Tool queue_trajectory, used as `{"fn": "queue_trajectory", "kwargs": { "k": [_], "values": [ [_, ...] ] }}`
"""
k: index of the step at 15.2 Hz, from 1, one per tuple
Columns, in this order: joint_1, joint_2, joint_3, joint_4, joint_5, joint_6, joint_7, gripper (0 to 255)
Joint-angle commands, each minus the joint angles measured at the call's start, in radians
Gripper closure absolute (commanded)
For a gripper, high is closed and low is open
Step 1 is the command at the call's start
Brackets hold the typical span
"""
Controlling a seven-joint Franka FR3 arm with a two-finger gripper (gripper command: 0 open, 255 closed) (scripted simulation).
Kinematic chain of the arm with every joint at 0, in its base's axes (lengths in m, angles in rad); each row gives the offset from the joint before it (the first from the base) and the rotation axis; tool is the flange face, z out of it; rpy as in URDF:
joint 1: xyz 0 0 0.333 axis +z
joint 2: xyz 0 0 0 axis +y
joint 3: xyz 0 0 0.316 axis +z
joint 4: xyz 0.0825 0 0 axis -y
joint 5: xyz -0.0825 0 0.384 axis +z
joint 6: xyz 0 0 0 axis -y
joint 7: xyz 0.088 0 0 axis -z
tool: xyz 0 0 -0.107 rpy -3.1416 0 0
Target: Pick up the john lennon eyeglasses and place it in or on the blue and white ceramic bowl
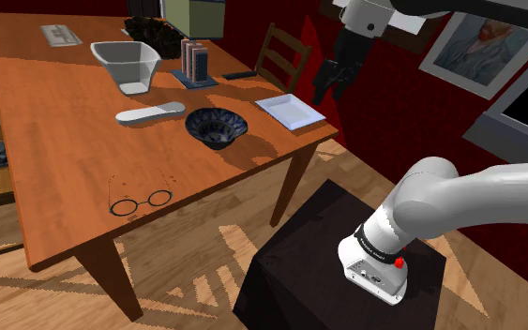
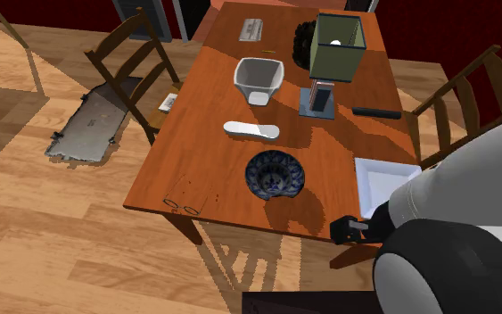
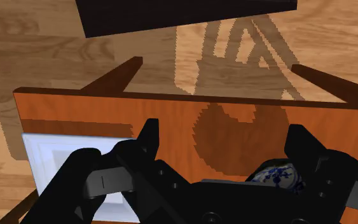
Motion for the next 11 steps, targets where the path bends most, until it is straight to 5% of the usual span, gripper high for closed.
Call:
{"fn": "queue_trajectory", "kwargs": {
  "k": [1, 11],
  "values": [
    [0.0, 0.0, 0.0, 0.0, 0.0, 0.0, 0.0, 0],
    [0.13, 0.3, 0.096, 0.098, 0.014, 0.215, -0.129, 0]
  ]
}}
